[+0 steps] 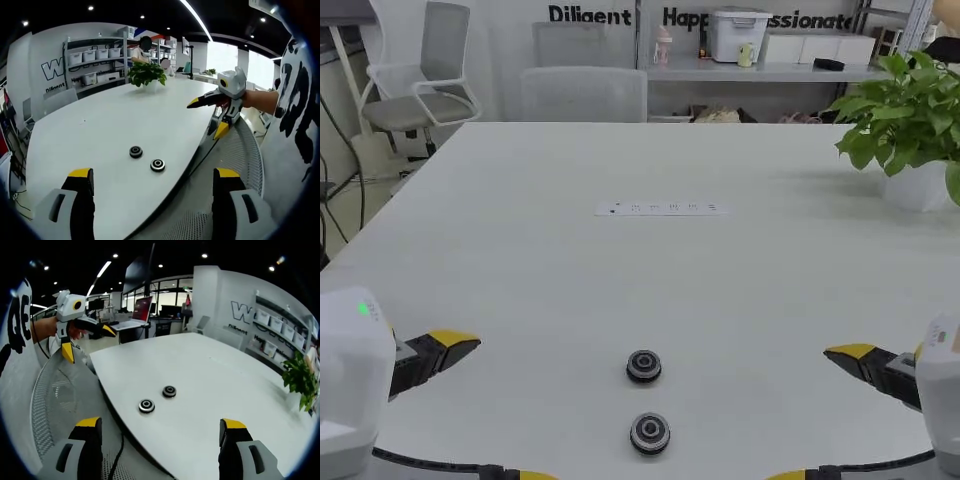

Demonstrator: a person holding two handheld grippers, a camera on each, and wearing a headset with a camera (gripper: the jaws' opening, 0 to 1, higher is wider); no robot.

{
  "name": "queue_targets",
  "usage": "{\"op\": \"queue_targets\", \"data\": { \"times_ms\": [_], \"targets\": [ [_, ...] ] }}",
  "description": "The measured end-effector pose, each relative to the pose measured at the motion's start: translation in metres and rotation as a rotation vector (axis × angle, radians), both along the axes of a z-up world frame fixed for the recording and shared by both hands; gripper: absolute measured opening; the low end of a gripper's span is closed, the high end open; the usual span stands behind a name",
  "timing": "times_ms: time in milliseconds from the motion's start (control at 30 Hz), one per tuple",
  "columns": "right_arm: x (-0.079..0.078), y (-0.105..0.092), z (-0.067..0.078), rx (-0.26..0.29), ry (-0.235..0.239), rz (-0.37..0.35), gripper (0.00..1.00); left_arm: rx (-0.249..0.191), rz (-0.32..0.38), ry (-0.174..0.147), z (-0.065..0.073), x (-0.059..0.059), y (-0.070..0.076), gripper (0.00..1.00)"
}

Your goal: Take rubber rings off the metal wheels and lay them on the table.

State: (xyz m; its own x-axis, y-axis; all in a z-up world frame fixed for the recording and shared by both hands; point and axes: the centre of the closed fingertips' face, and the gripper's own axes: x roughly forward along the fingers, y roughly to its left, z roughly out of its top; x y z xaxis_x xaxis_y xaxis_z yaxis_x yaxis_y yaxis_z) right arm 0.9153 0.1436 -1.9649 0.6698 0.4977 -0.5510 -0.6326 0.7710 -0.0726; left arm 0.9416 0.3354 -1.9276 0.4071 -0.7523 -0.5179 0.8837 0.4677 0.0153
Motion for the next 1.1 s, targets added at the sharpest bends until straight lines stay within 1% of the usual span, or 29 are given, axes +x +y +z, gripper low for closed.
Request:
{"op": "queue_targets", "data": {
  "times_ms": [167, 400, 600, 733, 900, 1000, 1100],
  "targets": [
    [0.0011, -0.0006, -0.0003, -0.019, -0.007, 0.008, 0.96, 0.004, -0.006, 0.004, -0.0014, 0.0009, -0.0016, 0.99],
    [0.0032, -0.0017, -0.0013, -0.027, -0.013, 0.009, 0.95, 0.011, -0.017, 0.003, -0.0017, 0.0026, -0.0029, 0.98],
    [0.0032, -0.0021, -0.0035, -0.028, -0.005, 0.008, 0.96, 0.02, -0.022, 0.008, -0.0041, 0.0033, -0.0032, 0.98],
    [0.0033, -0.0016, -0.0047, -0.031, 0.0, 0.013, 0.96, 0.019, -0.022, 0.011, -0.0051, 0.0032, -0.0032, 0.98],
    [0.0032, -0.0003, -0.0064, -0.04, 0.005, 0.024, 0.96, 0.022, -0.018, 0.017, -0.0076, 0.0025, -0.001, 0.97],
    [0.0035, 0.0002, -0.0074, -0.043, 0.009, 0.029, 0.96, 0.021, -0.011, 0.012, -0.0067, 0.0039, 0.0005, 0.96],
    [0.004, 0.0009, -0.0081, -0.051, 0.011, 0.037, 0.95, 0.019, -0.01, 0.014, -0.0062, 0.0042, 0.0007, 0.96]
  ]
}}
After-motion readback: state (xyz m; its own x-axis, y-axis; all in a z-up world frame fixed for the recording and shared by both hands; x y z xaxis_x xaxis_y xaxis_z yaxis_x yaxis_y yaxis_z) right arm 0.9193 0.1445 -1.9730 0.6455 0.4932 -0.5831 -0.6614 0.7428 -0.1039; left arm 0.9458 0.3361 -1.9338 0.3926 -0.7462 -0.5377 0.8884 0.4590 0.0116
